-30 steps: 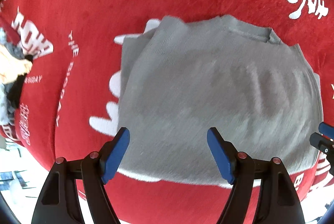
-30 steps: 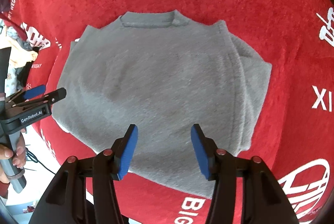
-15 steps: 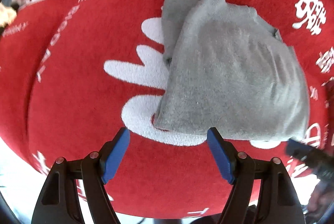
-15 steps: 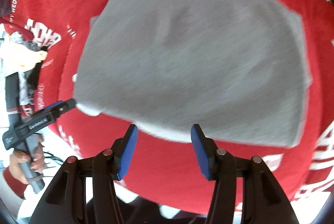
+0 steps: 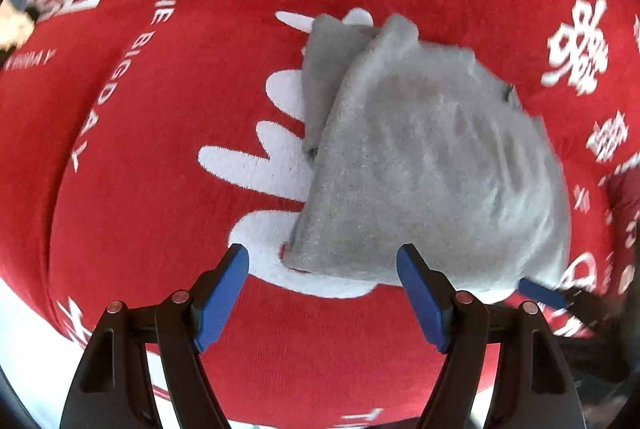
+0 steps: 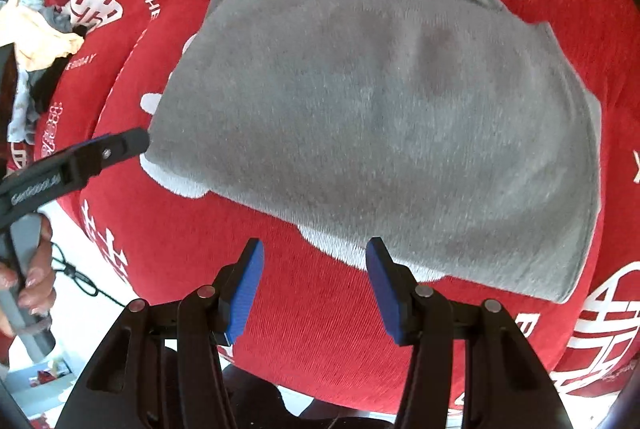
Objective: Fold small clothes
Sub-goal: 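Release the hem and hold both grippers open above the folded sweater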
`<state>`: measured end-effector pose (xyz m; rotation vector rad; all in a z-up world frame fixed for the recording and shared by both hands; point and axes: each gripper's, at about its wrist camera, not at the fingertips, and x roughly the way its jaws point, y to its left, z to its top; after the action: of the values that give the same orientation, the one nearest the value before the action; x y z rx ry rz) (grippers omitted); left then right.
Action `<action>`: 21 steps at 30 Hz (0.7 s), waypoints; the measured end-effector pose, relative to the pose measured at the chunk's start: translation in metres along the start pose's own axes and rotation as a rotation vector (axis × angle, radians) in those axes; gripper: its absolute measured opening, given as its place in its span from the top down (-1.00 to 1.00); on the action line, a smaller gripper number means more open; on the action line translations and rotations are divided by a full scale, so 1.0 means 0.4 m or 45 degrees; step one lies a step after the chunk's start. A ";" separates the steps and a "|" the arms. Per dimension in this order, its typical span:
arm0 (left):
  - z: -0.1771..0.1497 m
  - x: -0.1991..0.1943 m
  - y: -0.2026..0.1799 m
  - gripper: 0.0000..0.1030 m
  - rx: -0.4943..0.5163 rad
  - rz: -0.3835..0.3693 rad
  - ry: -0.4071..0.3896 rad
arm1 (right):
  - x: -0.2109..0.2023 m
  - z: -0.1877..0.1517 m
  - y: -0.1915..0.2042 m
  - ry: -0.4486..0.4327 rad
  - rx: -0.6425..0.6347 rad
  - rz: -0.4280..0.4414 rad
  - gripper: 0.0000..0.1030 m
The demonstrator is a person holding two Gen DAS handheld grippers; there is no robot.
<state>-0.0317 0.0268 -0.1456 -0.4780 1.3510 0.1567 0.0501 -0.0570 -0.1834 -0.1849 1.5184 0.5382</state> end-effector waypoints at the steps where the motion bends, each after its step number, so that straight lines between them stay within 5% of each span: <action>1: 0.006 -0.010 0.001 -0.51 -0.033 -0.019 -0.012 | -0.003 0.001 0.002 -0.003 -0.002 -0.001 -0.10; 9: 0.049 -0.064 -0.043 -0.51 -0.002 -0.023 -0.090 | -0.010 0.012 0.022 -0.006 -0.040 -0.036 -0.11; 21: 0.039 -0.055 -0.052 -0.51 0.031 0.000 -0.073 | -0.022 0.018 0.011 -0.020 -0.044 -0.089 -0.11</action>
<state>-0.0148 0.0183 -0.1174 -0.4499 1.2956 0.1522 0.0549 -0.0520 -0.1737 -0.2591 1.4825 0.5095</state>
